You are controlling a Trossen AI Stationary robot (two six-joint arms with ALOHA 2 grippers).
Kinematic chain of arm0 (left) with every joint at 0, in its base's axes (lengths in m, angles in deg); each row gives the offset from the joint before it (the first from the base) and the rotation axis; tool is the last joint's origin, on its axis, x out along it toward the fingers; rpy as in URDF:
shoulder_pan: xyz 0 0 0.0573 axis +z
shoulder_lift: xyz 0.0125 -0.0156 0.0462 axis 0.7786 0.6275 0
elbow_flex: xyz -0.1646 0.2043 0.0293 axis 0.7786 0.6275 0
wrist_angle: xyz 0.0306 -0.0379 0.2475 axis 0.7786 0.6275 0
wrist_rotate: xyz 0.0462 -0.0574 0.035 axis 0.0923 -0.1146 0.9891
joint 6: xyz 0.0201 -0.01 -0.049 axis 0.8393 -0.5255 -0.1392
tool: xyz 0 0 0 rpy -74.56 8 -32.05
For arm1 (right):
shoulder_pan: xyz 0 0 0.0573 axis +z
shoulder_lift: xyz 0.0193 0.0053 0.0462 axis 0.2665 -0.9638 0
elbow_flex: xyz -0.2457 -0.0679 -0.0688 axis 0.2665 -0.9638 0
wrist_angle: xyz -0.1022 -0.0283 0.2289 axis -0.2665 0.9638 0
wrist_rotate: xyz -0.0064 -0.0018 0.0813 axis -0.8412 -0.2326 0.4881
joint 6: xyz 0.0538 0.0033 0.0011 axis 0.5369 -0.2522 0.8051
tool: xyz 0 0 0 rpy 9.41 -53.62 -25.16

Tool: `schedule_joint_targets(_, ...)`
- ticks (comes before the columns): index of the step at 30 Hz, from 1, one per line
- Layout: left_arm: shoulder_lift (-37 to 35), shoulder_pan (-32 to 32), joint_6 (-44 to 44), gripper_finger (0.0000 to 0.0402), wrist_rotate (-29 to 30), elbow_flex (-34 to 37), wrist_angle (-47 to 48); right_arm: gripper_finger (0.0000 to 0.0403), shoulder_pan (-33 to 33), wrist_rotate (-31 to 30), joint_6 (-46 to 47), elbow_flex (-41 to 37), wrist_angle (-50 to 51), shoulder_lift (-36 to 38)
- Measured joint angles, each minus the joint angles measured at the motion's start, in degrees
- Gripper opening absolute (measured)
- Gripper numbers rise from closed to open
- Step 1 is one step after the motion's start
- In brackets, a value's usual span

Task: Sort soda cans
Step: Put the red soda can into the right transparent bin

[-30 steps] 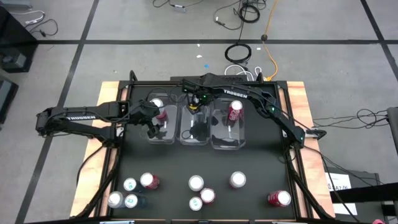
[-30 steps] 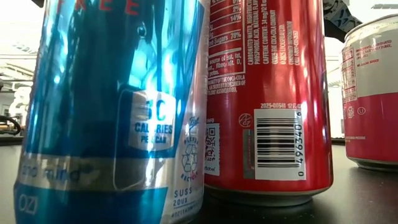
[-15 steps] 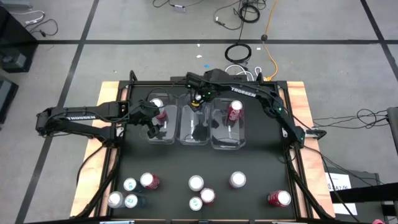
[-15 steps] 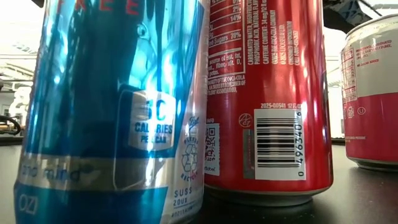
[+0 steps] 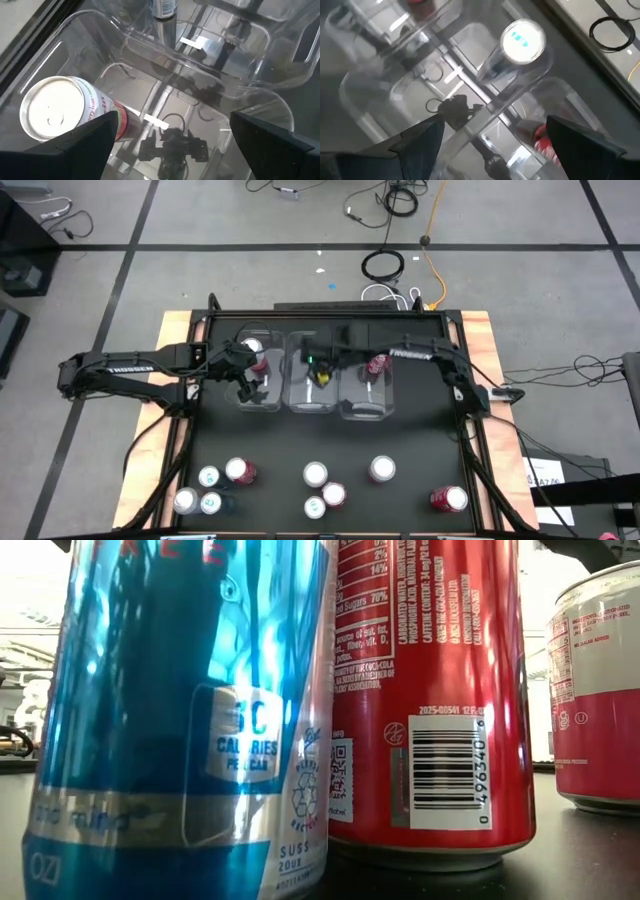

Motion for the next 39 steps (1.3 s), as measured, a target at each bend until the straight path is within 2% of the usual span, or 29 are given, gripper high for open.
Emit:
schedule_joint_targets(7,0.00,0.00,-1.75,0.0392,0.00,0.00,-0.01,0.0343,9.26,-4.24,7.56,0.00,3.23,-0.02)
schedule_joint_targets(13,0.00,0.00,-12.44,0.0392,-0.23,0.00,0.20,0.0340,17.56,-6.20,14.25,-0.02,3.23,-0.02)
schedule_joint_targets(18,0.00,-0.02,-15.07,0.0392,-8.24,0.00,-0.06,0.0339,25.36,-7.30,20.92,-0.02,3.27,-0.02)
schedule_joint_targets(24,-0.01,0.00,-22.20,0.0392,-9.26,0.00,-0.36,0.0338,34.79,-12.88,32.60,-0.02,3.30,-0.02)
schedule_joint_targets(33,0.00,0.00,-22.53,0.0392,-9.38,0.00,-0.32,0.0338,45.24,-18.42,49.74,-1.76,3.39,-0.02)
schedule_joint_targets(39,0.00,0.00,-22.58,0.0392,-9.42,0.00,-0.36,0.0338,51.12,-16.52,63.89,-7.34,3.38,0.00)
